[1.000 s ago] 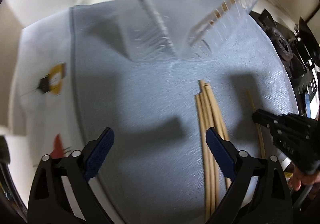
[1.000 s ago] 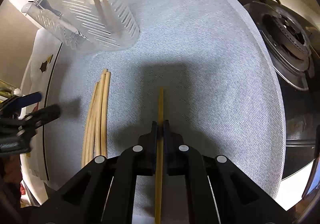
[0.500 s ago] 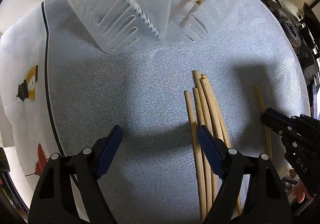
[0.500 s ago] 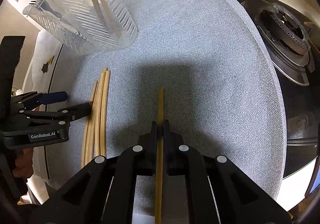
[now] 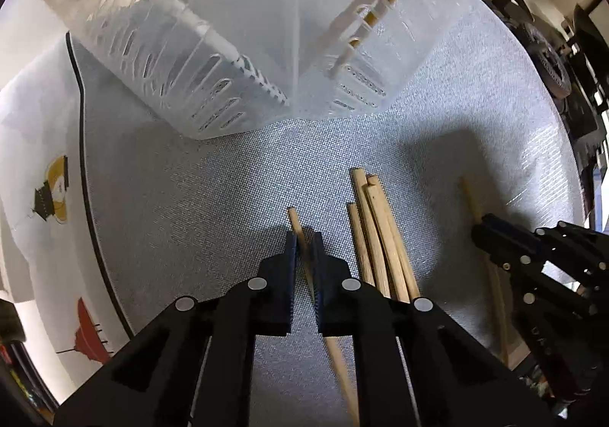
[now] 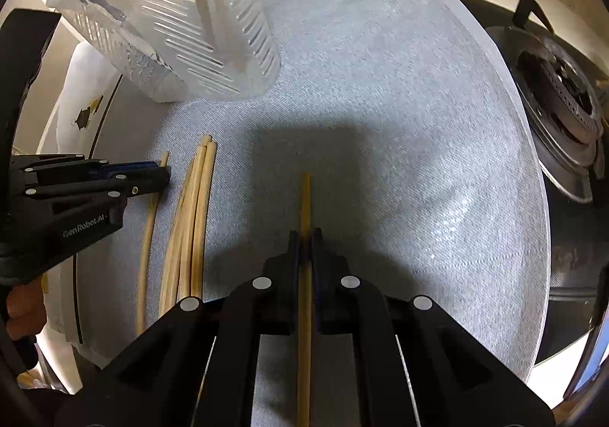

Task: Organize utensils
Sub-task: 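Lift both held chopsticks up toward the clear caddy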

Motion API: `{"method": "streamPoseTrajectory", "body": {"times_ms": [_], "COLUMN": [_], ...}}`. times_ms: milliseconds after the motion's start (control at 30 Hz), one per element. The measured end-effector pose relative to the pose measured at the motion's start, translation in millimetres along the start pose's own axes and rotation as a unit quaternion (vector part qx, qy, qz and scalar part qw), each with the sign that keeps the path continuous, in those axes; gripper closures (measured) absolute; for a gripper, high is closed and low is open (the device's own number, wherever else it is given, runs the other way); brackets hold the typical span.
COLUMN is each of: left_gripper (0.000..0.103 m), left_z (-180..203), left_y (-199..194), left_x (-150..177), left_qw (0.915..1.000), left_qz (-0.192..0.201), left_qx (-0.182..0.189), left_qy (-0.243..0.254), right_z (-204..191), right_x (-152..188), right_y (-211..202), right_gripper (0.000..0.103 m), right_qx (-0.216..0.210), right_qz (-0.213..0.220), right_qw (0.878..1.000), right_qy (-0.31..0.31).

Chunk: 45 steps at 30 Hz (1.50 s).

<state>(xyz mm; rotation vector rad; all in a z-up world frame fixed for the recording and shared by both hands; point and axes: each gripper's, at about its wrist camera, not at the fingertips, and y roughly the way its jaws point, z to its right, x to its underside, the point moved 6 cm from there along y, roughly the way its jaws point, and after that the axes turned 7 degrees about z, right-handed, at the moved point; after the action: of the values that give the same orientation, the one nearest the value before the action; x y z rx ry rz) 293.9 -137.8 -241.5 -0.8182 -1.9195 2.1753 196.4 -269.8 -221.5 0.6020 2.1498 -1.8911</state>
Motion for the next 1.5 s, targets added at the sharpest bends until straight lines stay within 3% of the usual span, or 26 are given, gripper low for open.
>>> {"method": "streamPoseTrajectory", "body": {"times_ms": [100, 267, 767, 1100, 1500], "left_gripper": [0.098, 0.098, 0.098, 0.098, 0.098], "left_z": [-7, -20, -31, -27, -36], "left_y": [-8, -48, -177, -225, -263], "left_x": [1, 11, 17, 26, 13], "left_qw": [0.9998, 0.9983, 0.9831, 0.9728, 0.9605], "left_qz": [0.003, 0.047, 0.165, 0.223, 0.271], "left_qx": [0.008, 0.027, 0.062, 0.048, 0.032], "left_qy": [-0.016, -0.023, -0.048, -0.042, -0.054], "right_z": [0, -8, -36, -54, -63], "right_x": [-3, -14, -35, -42, -61], "right_y": [-4, -29, -115, -144, -185], "right_gripper": [0.097, 0.097, 0.097, 0.097, 0.097], "right_qx": [-0.012, -0.027, -0.078, -0.094, -0.099], "right_qz": [0.004, 0.035, 0.125, 0.154, 0.207], "right_qw": [1.000, 0.999, 0.988, 0.982, 0.971], "right_qy": [0.015, 0.009, -0.038, -0.055, -0.074]}}
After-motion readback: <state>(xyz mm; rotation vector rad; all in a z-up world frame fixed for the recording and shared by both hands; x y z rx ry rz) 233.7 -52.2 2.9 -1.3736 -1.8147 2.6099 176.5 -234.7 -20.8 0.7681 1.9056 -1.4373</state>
